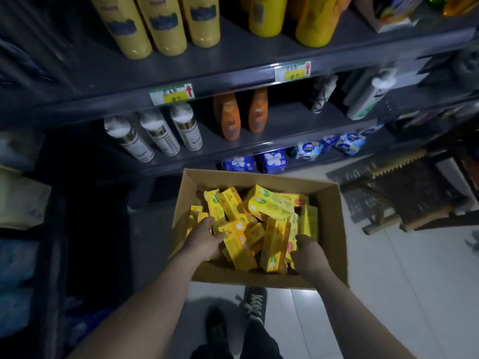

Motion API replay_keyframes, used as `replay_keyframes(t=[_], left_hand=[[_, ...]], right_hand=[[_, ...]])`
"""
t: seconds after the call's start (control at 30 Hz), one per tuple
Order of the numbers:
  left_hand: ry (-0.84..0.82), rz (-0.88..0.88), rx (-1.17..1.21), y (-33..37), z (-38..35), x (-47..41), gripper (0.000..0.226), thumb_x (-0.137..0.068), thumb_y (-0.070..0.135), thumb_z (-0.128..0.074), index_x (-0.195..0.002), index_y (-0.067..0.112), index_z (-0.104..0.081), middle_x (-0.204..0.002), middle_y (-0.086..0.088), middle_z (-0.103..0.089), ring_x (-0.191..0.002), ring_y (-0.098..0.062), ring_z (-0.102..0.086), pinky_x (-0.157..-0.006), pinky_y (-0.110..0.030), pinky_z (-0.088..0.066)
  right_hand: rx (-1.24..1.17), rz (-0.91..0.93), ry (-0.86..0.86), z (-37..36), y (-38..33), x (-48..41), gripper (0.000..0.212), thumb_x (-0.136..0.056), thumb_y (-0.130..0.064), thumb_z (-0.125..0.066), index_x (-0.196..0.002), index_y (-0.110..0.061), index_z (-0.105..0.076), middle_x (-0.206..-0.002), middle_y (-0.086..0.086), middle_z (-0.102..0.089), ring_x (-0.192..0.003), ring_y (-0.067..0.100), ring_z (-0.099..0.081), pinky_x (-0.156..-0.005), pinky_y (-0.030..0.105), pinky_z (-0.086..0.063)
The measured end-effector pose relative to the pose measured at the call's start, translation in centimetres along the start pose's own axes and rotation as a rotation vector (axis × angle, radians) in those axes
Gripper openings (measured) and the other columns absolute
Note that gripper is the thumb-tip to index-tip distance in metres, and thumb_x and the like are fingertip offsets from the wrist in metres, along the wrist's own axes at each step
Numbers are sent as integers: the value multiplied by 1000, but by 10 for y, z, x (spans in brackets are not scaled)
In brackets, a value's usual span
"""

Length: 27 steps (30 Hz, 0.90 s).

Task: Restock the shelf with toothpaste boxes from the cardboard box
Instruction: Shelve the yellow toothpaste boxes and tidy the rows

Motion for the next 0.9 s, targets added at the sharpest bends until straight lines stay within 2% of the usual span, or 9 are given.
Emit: replay_keyframes(t=[0.07,0.13,0.2,0.27,0.33,0.43,0.67,0.8,0.9], left_hand=[[-6,35,0,-3,-14,-22,59,-92,28,-62,-145,24,-36,-146,-7,-41,-126,-28,-47,-98,-36,-45],[-9,58,-14,-5,-30,-39,63,-90,30,-64,-146,26,-33,-147,-8,-38,-124,-27,-48,-92,-35,-47],[-24,102,-53,-10,-48,-50,69,-88,33,-66,-147,30,-29,-148,-10,-32,-122,-26,-49,-87,-33,-47],[-57,153,-89,-16,-67,-55,77,-87,36,-67,-148,32,-22,-150,-12,-22,-128,-30,-42,-91,-35,-43],[-78,184,-64,-21,-83,-58,88,-83,38,-71,-148,34,-12,-148,-14,-19,-130,-33,-38,-96,-36,-40],[-54,215,24,-24,-97,-62,105,-73,35,-81,-146,34,-5,-147,-16,-16,-132,-32,-33,-101,-39,-38],[44,294,62,-24,-95,-64,100,-76,16,-78,-145,31,-7,-143,-20,-17,-117,-35,-44,-77,-35,-40],[128,286,225,-26,-76,-51,102,-73,5,-77,-144,27,-7,-138,-16,-31,-120,-33,-44,-78,-34,-38],[221,177,346,-16,-49,-39,95,-78,-2,-69,-144,21,-5,-117,-3,-49,-109,-22,-50,-84,-32,-39]], right_hand=[[-9,-29,-6,-7,9,-21,52,-95,-2,-46,-146,-8,-35,-142,14,-48,-123,30,-53,-74,24,-51],[-24,-36,-22,-15,15,-39,51,-98,-8,-48,-147,-8,-33,-141,14,-49,-115,26,-58,-53,11,-42],[-44,-44,-26,-21,19,-54,49,-99,-16,-50,-145,-7,-35,-135,14,-54,-96,21,-59,-44,11,-34],[-30,-54,-22,-27,22,-66,40,-99,-21,-49,-136,-7,-46,-118,13,-63,-78,16,-56,-42,15,-34],[-9,-64,-28,-33,25,-74,21,-99,-23,-48,-109,-9,-60,-93,8,-65,-65,13,-56,-43,20,-35],[21,-79,-51,-40,30,-81,20,-97,-21,-50,-81,-13,-59,-71,2,-60,-59,14,-56,-45,22,-36],[6,-79,-60,-41,31,-82,21,-97,-18,-50,-80,-13,-61,-69,2,-61,-60,15,-59,-48,25,-46],[-24,-57,-58,-38,22,-77,20,-99,-20,-45,-94,-7,-60,-74,2,-58,-65,16,-57,-49,26,-44],[-81,11,-4,-24,4,-66,31,-103,-30,-37,-94,-6,-53,-74,5,-56,-59,16,-51,-47,27,-39]])
Point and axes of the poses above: each hand's wrist, its own x-axis away from the middle knuckle, its own z-axis out of the back of the hand, y = z × x, the point moved 10 cm from there along -x, towards the middle knuckle
